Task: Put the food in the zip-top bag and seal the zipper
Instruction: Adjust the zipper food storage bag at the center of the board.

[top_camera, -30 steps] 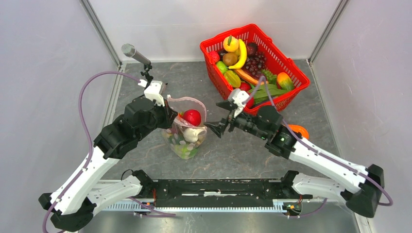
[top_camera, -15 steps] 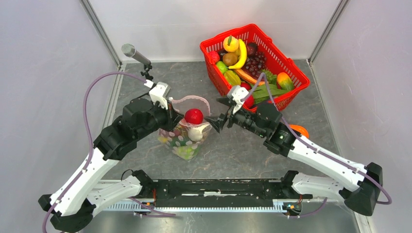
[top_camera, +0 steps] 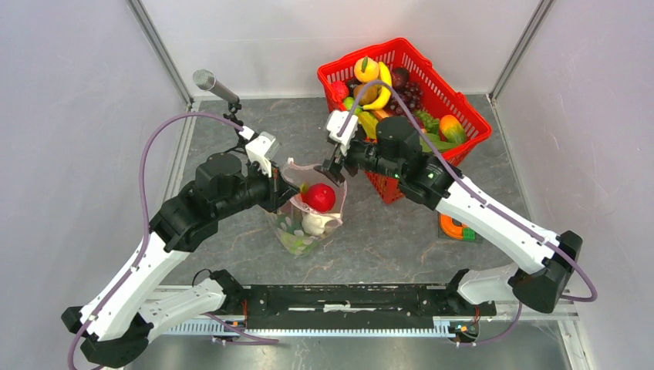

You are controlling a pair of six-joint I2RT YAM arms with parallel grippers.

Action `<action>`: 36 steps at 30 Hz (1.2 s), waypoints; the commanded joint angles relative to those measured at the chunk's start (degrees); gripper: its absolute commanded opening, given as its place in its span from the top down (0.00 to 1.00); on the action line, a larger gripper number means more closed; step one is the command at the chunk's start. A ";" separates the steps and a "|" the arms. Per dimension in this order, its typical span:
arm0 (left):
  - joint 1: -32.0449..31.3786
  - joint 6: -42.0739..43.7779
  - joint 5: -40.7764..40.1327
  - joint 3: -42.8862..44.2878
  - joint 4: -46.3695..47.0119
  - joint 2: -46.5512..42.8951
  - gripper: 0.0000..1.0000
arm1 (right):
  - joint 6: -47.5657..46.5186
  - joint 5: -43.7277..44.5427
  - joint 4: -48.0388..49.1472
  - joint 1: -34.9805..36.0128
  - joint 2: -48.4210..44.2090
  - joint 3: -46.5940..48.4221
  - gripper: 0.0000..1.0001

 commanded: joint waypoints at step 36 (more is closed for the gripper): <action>0.19 -1.02 -5.68 0.47 6.18 -2.77 0.30 | 15.37 3.32 12.79 -0.04 2.93 -5.34 1.00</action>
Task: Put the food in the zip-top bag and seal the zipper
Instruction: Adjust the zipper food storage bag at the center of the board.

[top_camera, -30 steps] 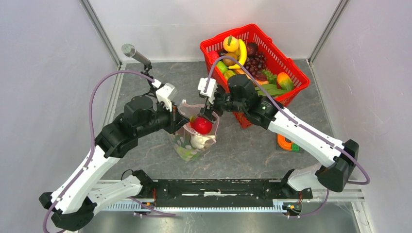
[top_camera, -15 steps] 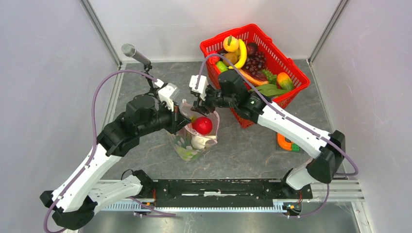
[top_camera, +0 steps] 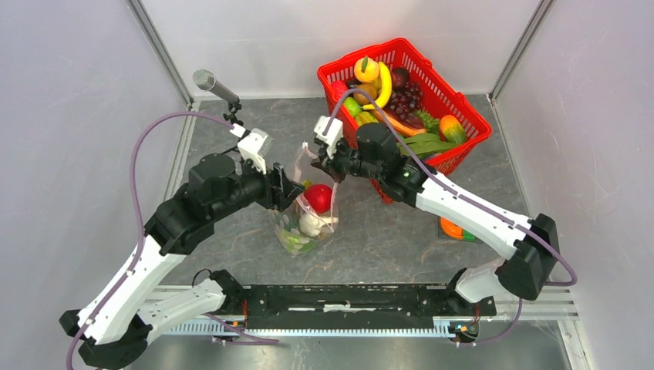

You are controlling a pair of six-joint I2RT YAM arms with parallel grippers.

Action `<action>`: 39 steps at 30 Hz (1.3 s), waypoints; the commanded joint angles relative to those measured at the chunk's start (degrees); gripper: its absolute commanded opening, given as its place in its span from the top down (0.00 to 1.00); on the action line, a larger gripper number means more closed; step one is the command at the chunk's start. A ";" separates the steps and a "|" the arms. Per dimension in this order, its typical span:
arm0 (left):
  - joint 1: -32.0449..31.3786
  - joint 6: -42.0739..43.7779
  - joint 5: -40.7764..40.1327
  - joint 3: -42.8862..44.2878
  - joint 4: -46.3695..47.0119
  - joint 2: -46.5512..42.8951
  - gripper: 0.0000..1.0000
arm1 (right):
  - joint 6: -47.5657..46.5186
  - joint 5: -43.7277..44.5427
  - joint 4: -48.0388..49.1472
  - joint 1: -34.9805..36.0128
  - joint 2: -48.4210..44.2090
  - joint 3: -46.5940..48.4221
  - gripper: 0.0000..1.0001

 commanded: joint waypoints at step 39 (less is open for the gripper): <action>-1.31 3.20 5.52 -18.71 27.94 -1.88 0.15 | 49.97 46.47 27.98 0.86 -15.61 -20.31 1.00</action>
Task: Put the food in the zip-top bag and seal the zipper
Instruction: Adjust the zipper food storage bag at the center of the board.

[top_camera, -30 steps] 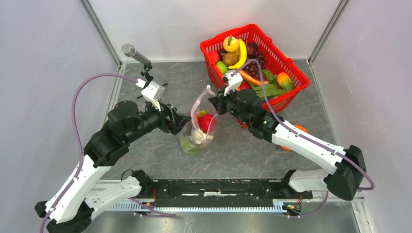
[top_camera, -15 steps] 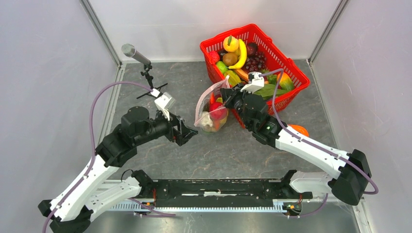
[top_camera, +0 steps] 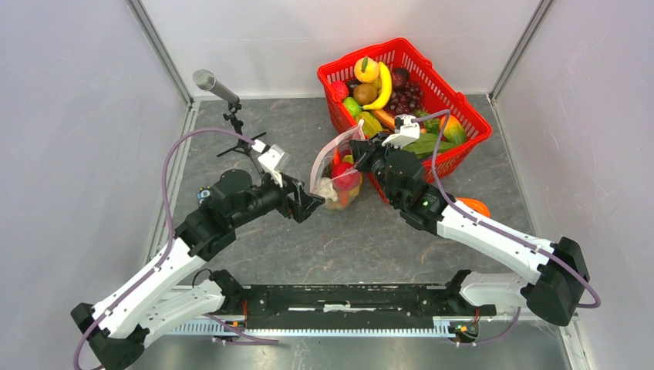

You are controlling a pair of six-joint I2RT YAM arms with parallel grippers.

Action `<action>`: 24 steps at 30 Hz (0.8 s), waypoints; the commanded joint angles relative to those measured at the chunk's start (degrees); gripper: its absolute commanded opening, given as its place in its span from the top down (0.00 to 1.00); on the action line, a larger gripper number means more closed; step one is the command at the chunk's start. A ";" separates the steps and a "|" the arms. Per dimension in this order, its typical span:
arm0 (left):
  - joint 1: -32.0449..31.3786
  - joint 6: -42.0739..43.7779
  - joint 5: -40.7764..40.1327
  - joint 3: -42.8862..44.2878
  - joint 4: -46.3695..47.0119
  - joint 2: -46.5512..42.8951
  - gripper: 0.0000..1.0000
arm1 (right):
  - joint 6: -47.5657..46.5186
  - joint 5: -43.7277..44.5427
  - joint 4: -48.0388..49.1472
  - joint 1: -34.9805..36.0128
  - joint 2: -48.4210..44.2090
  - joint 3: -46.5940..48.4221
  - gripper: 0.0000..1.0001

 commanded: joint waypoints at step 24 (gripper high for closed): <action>-0.28 1.25 -1.95 -4.02 11.48 2.23 0.83 | -3.92 -0.12 4.65 0.23 -2.92 0.86 1.00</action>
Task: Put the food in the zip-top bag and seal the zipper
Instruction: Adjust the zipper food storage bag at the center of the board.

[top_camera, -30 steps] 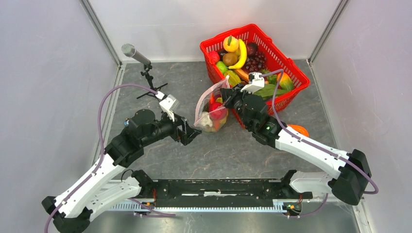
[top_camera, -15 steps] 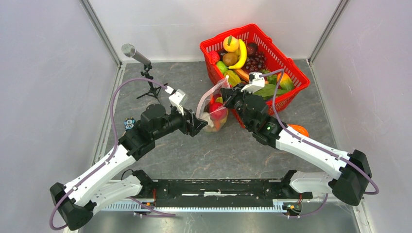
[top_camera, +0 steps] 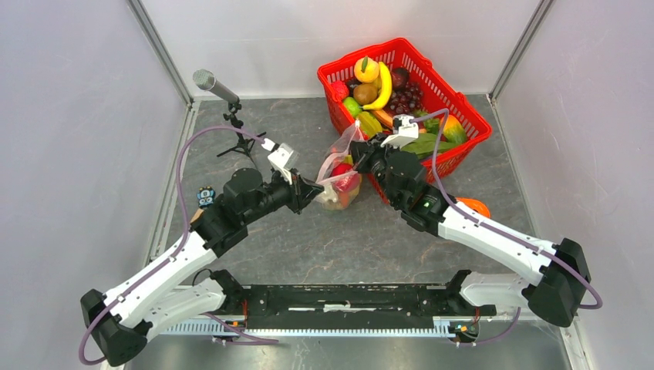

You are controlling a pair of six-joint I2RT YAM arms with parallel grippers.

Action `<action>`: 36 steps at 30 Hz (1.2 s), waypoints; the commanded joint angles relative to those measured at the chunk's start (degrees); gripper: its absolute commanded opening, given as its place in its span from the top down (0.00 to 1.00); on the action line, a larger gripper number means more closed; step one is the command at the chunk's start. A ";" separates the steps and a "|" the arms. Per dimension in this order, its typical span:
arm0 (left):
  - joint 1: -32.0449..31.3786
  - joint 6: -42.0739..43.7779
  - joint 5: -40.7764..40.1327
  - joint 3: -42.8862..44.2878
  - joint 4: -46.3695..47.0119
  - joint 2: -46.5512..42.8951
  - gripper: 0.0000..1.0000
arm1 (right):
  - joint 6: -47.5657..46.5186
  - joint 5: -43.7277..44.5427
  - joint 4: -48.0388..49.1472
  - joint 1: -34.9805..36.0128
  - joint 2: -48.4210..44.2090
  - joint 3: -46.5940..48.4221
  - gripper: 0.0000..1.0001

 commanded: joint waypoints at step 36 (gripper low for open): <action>-0.22 18.82 13.72 18.77 -22.74 -10.46 0.98 | -48.85 -58.73 -8.42 -20.45 -20.27 -9.79 0.15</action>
